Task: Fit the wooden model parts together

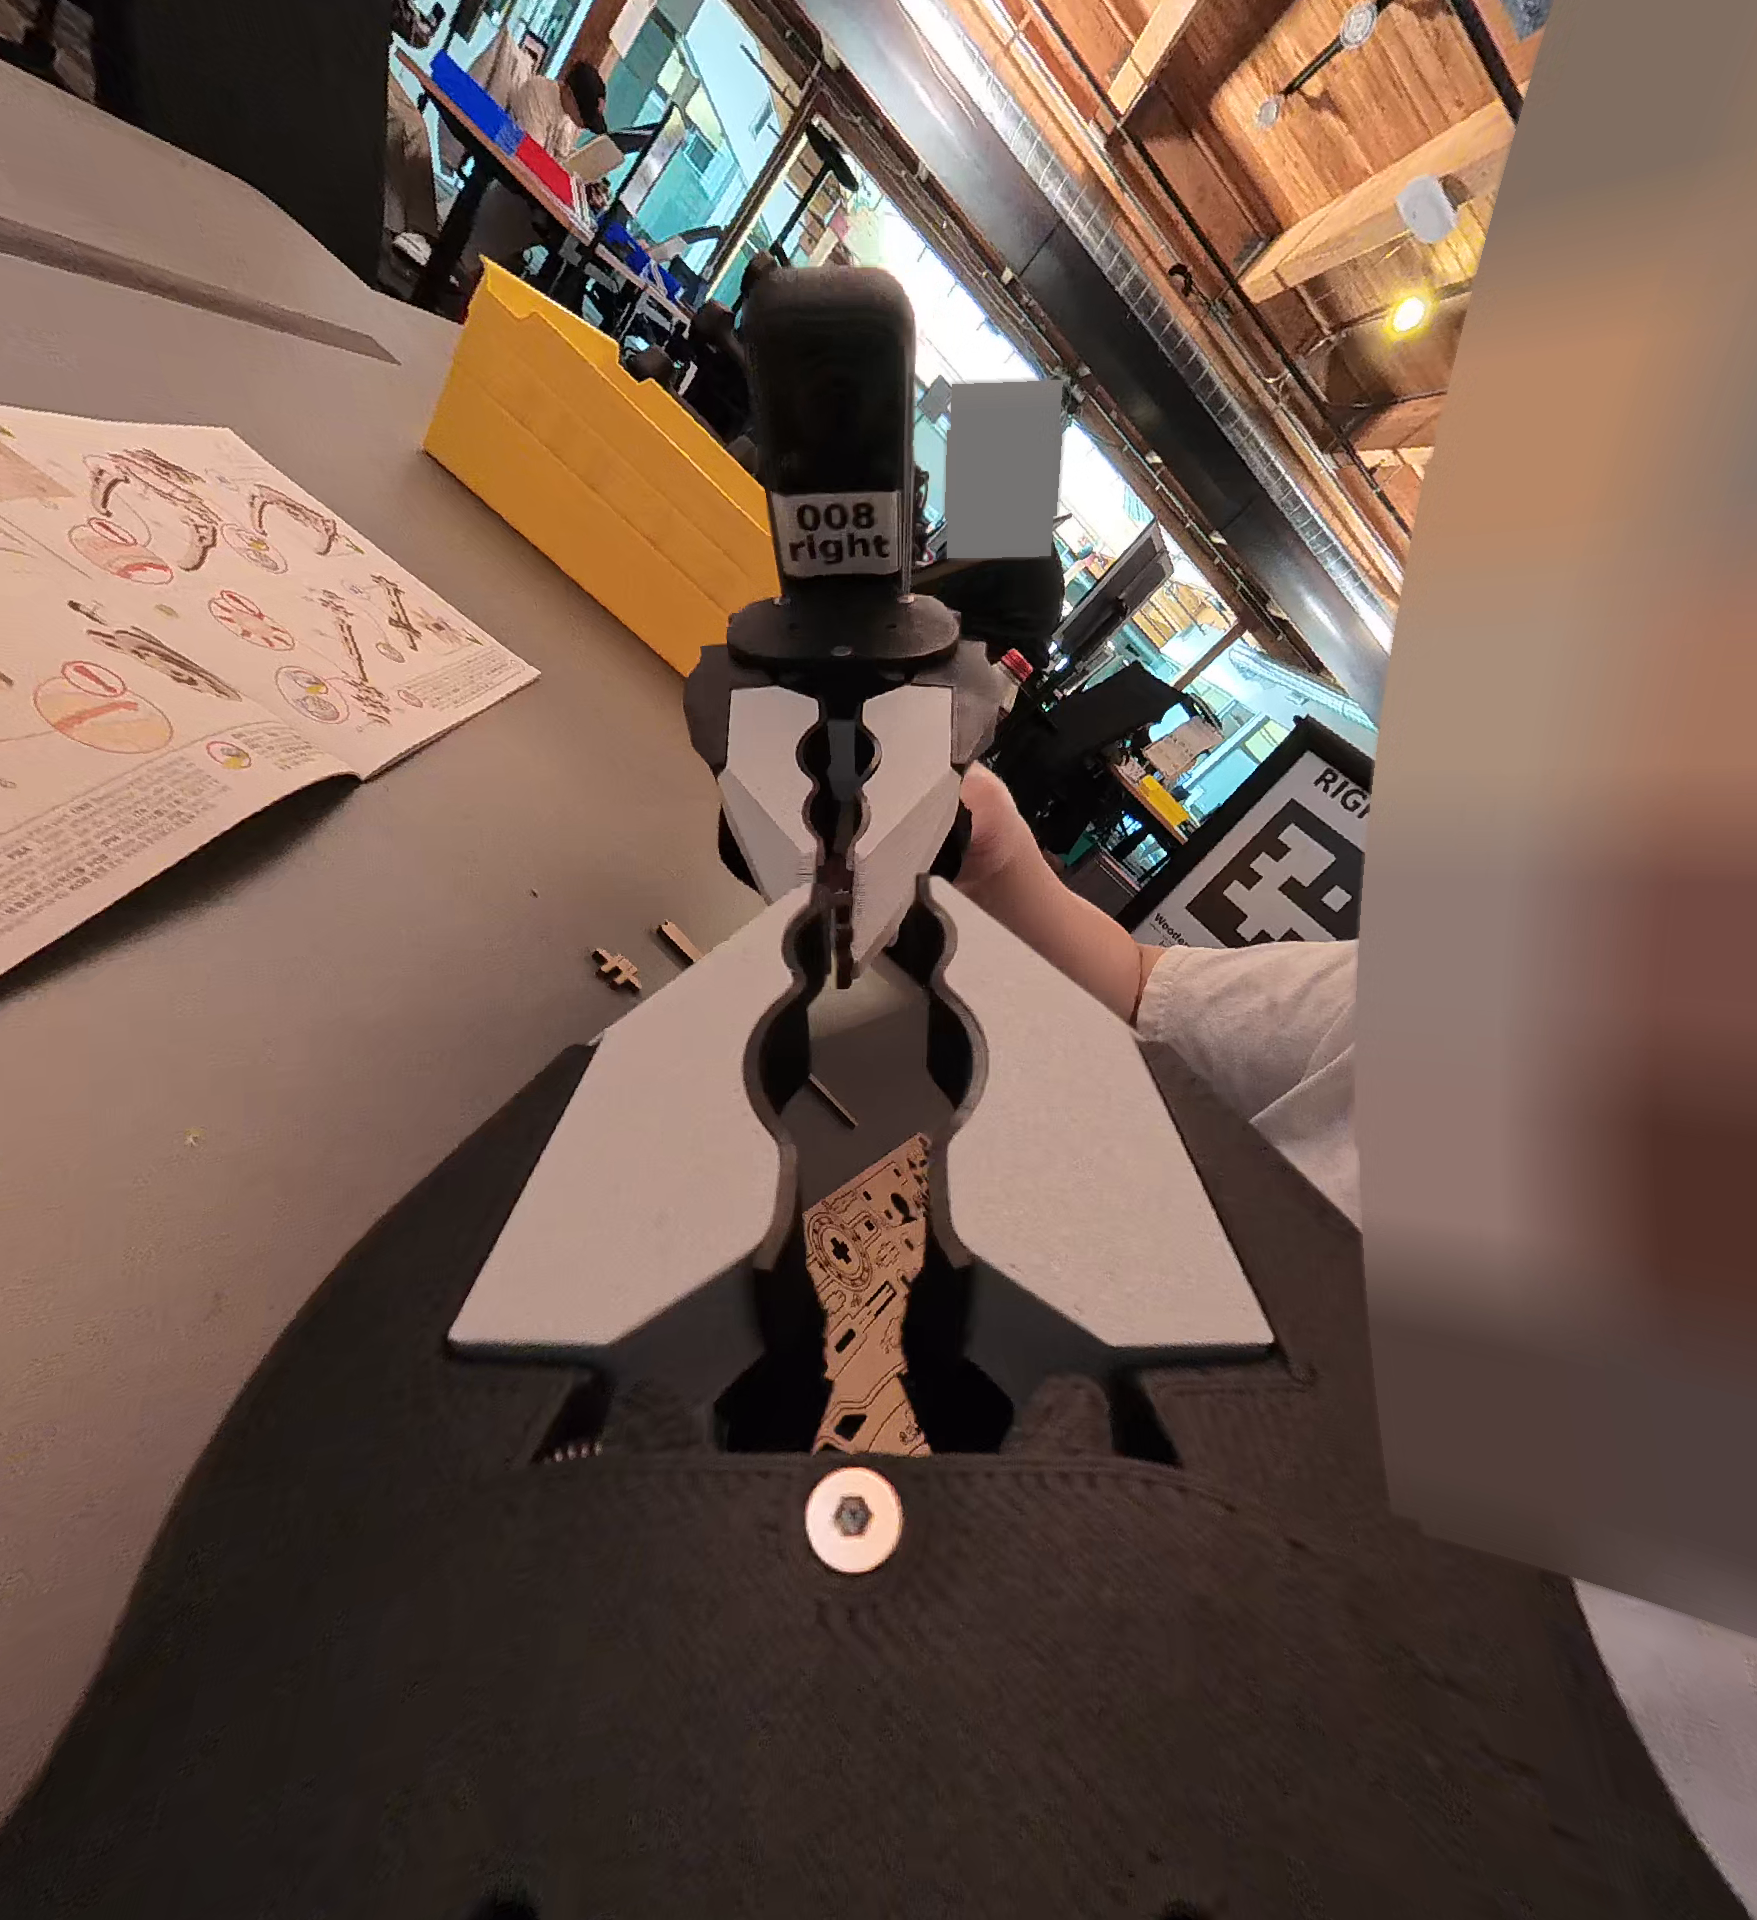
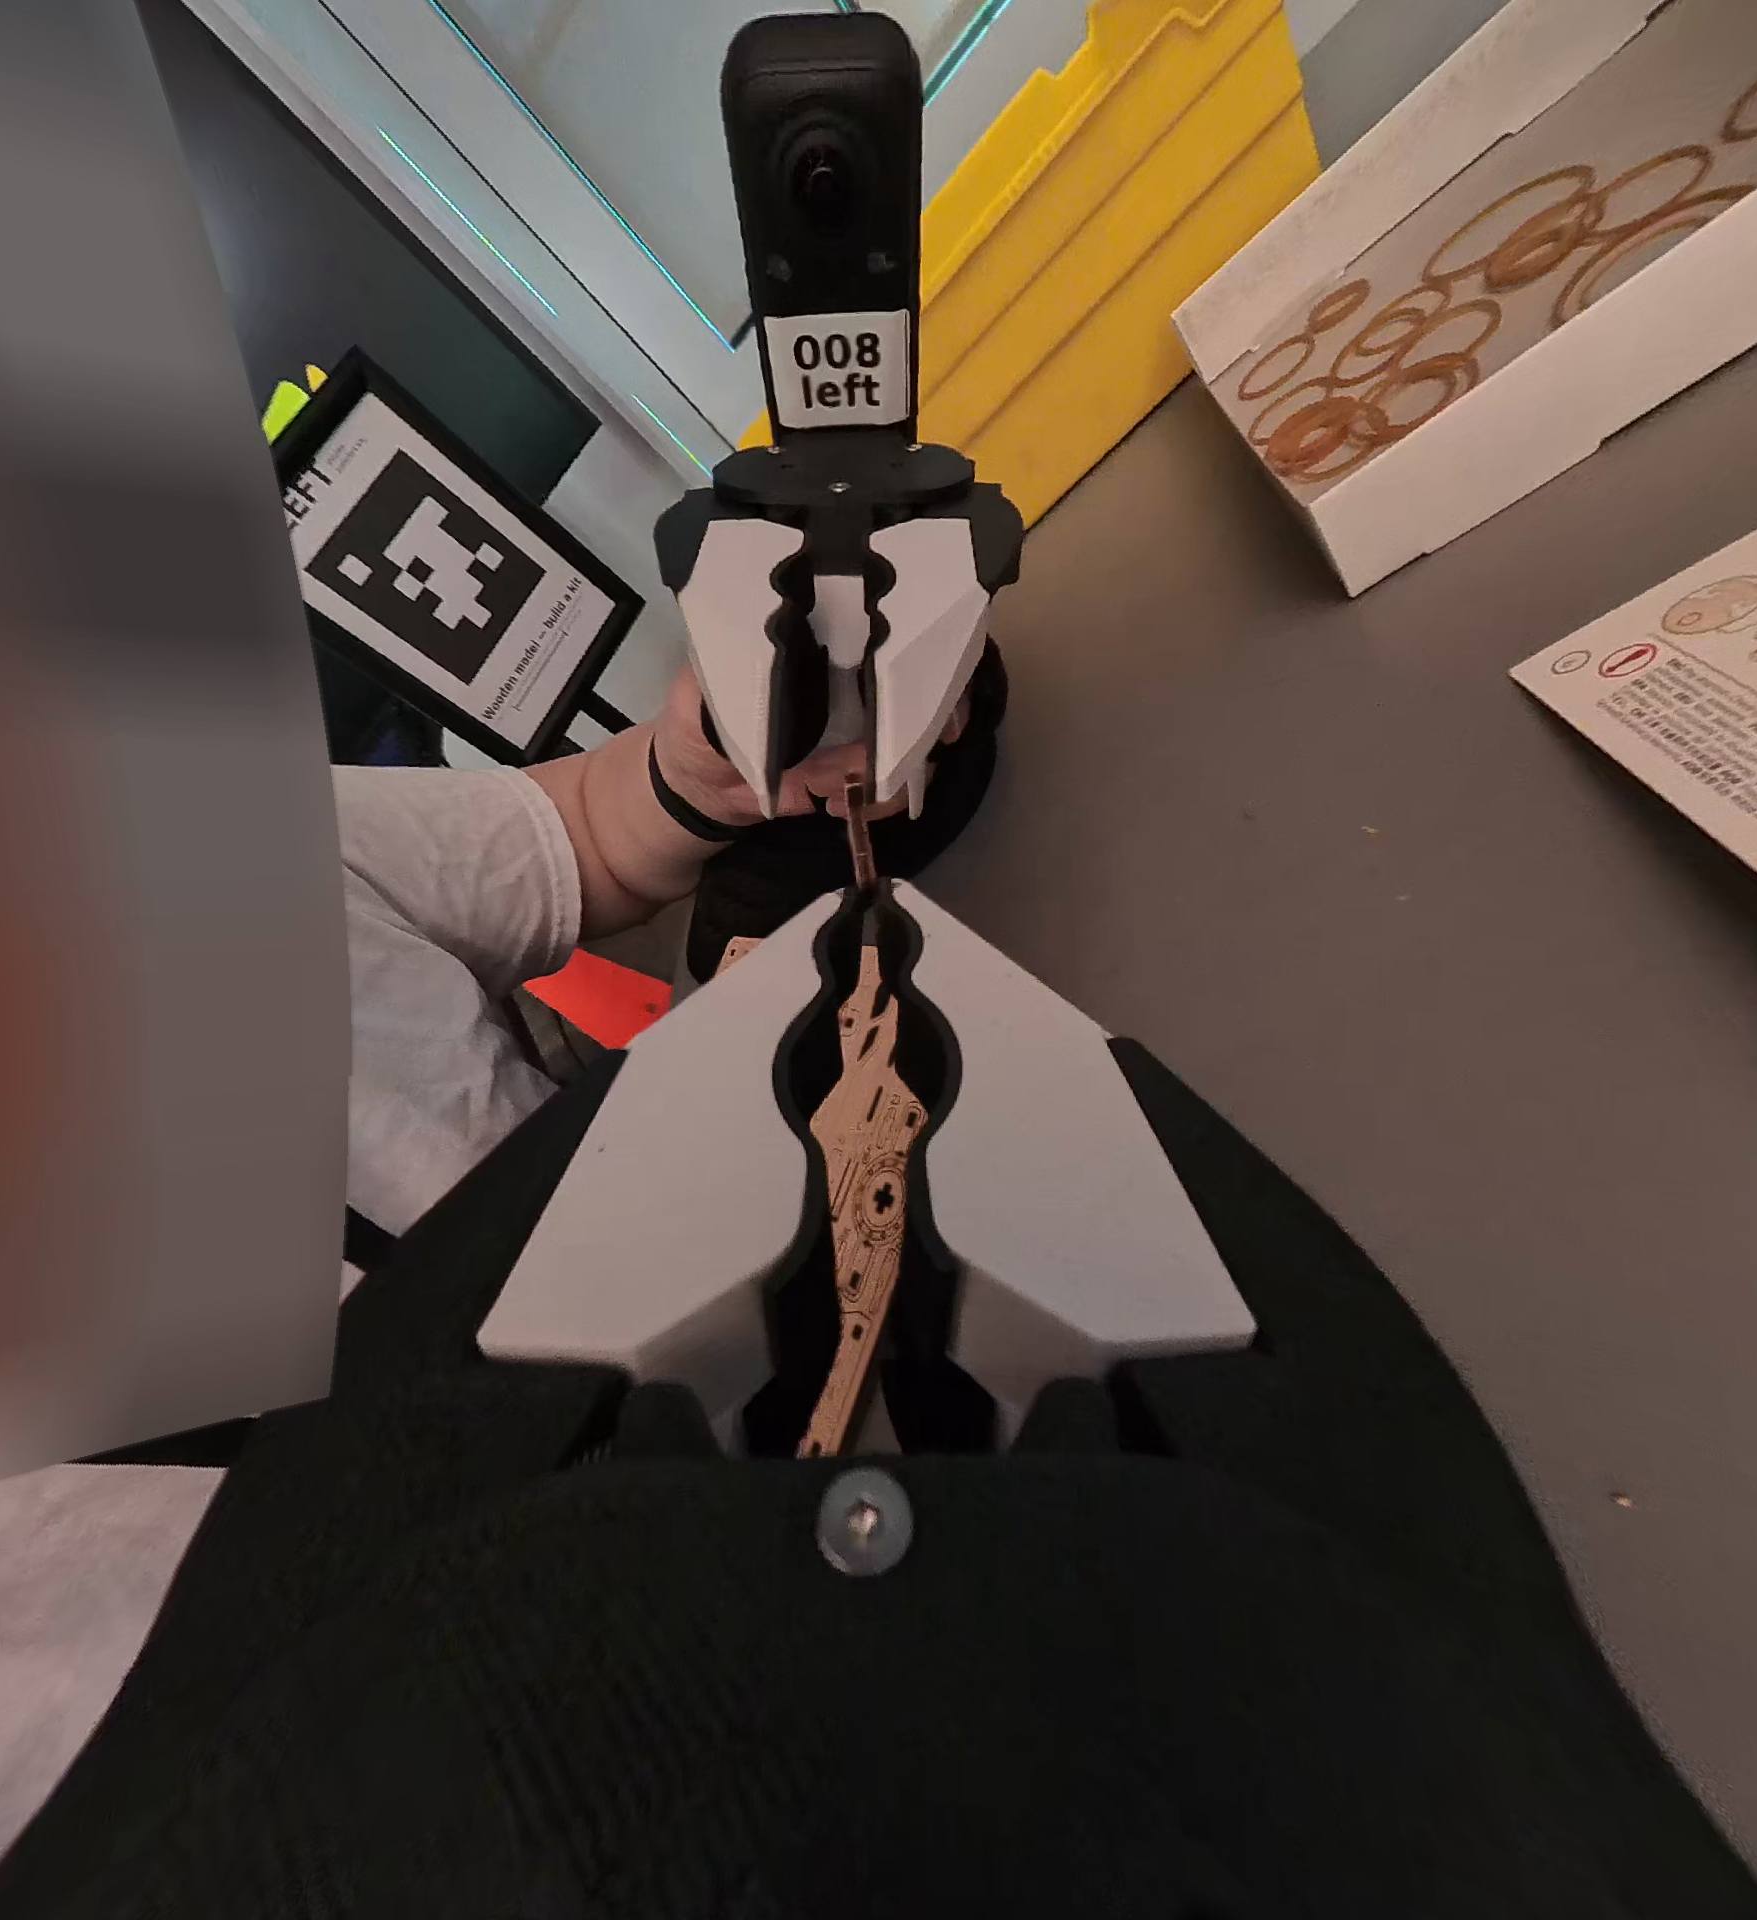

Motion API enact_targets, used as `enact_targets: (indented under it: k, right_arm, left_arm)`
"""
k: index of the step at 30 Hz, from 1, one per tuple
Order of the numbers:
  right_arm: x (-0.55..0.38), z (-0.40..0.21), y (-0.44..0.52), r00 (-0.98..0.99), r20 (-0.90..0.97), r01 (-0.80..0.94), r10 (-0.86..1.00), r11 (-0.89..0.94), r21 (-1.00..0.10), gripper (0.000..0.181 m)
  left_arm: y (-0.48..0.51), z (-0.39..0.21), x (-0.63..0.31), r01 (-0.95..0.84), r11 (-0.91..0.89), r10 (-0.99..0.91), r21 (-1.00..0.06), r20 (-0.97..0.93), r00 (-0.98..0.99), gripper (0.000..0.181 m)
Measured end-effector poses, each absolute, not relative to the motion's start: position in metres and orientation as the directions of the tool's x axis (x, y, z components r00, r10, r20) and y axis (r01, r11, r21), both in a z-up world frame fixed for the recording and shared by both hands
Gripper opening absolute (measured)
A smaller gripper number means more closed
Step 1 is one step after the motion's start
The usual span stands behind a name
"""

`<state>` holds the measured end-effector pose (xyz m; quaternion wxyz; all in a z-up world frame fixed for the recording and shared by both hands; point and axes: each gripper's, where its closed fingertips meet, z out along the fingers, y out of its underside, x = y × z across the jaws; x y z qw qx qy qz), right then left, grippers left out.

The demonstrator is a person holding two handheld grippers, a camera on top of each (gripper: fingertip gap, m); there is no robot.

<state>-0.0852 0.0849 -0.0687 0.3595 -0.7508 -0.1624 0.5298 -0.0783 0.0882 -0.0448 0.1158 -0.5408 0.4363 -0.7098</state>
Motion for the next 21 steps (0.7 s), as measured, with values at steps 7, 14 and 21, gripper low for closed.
enact_targets:
  k: [7,14,21]
  right_arm:
    - [-0.082,-0.066,0.085,0.33,-0.737,-0.19,0.59,-0.723,-0.664,0.001]
    - [-0.084,-0.067,0.083,0.319,-0.74,-0.18,0.592,-0.729,-0.661,0.001]
    - [-0.086,-0.065,0.085,0.365,-0.662,-0.143,0.655,-0.663,-0.735,0.002]
  left_arm:
    - [0.098,-0.039,-0.08,-0.277,-0.652,-0.593,-0.706,0.702,-0.395,0.019]
    - [0.087,-0.054,-0.077,-0.364,-0.633,-0.574,-0.683,0.729,-0.372,0.015]
    - [0.088,-0.057,-0.078,-0.388,-0.67,-0.524,-0.633,0.773,-0.358,0.0]
